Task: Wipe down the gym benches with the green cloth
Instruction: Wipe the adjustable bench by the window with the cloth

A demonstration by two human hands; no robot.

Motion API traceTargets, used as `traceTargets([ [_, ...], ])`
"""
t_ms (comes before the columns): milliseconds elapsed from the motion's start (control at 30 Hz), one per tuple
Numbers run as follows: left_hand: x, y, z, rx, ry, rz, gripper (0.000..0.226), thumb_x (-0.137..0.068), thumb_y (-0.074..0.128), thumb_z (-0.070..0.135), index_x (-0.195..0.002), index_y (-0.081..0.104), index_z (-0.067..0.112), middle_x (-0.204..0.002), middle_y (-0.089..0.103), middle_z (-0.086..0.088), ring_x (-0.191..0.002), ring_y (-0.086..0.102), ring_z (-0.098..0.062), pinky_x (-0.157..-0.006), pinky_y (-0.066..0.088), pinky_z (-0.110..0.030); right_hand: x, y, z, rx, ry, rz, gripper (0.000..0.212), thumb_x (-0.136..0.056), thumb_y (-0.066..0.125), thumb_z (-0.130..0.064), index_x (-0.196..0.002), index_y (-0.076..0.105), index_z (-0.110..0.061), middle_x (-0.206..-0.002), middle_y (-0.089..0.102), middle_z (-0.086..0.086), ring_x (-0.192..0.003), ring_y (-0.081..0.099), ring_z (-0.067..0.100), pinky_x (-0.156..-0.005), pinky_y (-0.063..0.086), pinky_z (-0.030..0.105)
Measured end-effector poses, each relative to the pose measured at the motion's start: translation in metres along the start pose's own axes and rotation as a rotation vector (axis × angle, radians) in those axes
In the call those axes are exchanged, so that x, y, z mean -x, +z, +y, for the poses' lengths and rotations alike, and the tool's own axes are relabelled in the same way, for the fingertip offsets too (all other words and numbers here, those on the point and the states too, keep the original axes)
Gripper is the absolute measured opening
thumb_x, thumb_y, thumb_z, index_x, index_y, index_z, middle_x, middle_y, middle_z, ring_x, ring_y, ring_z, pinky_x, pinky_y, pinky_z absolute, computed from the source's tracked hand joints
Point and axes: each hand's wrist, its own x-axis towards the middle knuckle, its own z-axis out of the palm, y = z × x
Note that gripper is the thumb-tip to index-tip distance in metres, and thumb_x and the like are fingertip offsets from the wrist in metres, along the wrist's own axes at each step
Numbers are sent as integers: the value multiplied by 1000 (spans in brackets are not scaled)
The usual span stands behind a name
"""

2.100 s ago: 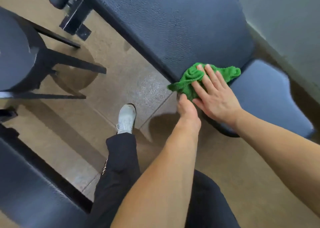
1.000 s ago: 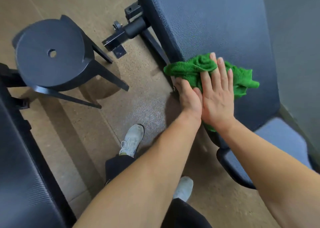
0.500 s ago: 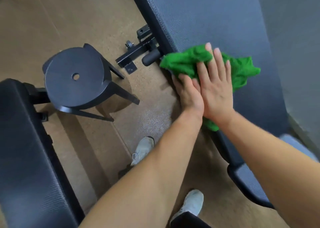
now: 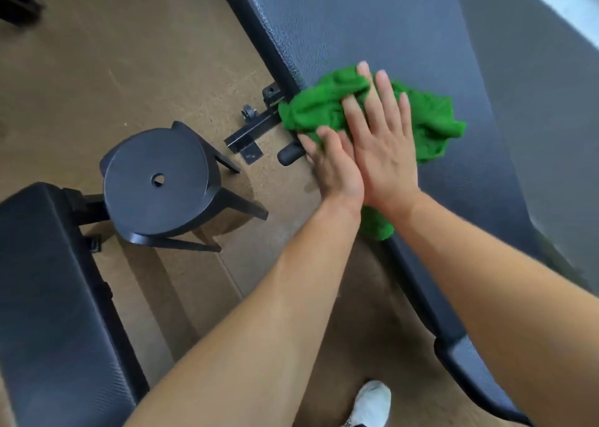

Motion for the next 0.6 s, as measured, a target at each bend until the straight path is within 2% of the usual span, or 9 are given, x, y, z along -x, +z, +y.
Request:
traceTargets([
  [67, 9, -1, -18, 29, -92, -12, 52, -105, 36, 37, -150, 27, 12, -146, 48, -14, -131, 50, -25, -94, 49, -14, 33, 5, 8, 11, -4, -45, 49, -103, 45, -40, -144, 38, -15, -163, 21, 12, -151, 17, 33, -118, 19, 53],
  [100, 13, 0, -22, 34, -129, -9, 48, -103, 38, 36, -145, 33, 13, -142, 51, -15, -127, 53, -27, -91, 51, -16, 44, 7, 11, 12, -2, -80, 49, -102, 48, -40, -143, 36, -16, -164, 19, 12, -151, 16, 33, -118, 19, 53],
  [167, 12, 3, -21, 10, -151, -6, 37, -101, 39, 36, -131, 40, 15, -137, 54, -18, -121, 57, -28, -100, 49, -31, 43, 6, 11, 2, 13, -113, 47, -100, 50, -40, -139, 36, -17, -165, 15, 11, -152, 13, 34, -117, 18, 55],
  [200, 8, 4, -11, 3, -158, -3, 29, -103, 39, 31, -126, 42, 14, -135, 55, -18, -119, 58, -26, -100, 48, -34, 32, 5, 7, -3, 28, -112, 45, -101, 48, -40, -137, 37, -17, -165, 15, 10, -152, 12, 34, -117, 17, 56],
  [300, -20, 10, 40, -45, -40, 47, 22, -102, 38, 33, -111, 48, 15, -125, 58, -14, -115, 56, -24, -95, 44, -32, -36, -3, -16, -15, 24, -24, 44, -103, 34, -43, -137, 41, -15, -165, 17, 8, -151, 14, 33, -118, 17, 56],
  [367, -45, 11, 78, -100, 43, 89, 44, -97, 36, 46, -123, 44, 11, -132, 52, -16, -121, 52, -26, -103, 40, -36, -83, -8, -33, -2, 18, 13, 46, -104, 32, -44, -139, 42, -16, -165, 17, 7, -152, 15, 32, -118, 18, 55],
  [467, -57, 10, 99, -82, 143, 72, 74, -83, 33, 58, -145, 31, 17, -142, 48, -13, -132, 47, -23, -112, 37, -42, -107, -9, -43, 26, 27, 19, 48, -105, 32, -47, -145, 39, -20, -165, 15, 5, -152, 14, 29, -120, 18, 53],
  [533, -46, 3, 83, -77, 144, 23, 64, -97, 34, 51, -153, 24, 21, -149, 44, -11, -135, 45, -23, -110, 41, -31, -88, -9, -38, -1, 14, 5, 47, -105, 33, -45, -145, 39, -20, -165, 16, 5, -152, 14, 29, -121, 17, 51],
  [600, -29, -3, 55, 9, 44, -41, 46, -108, 32, 29, -151, 27, 15, -152, 42, -12, -136, 45, -23, -101, 41, -15, -57, -8, -30, 9, 7, -16, 45, -105, 37, -43, -143, 39, -19, -165, 17, 6, -152, 15, 29, -120, 18, 50],
])
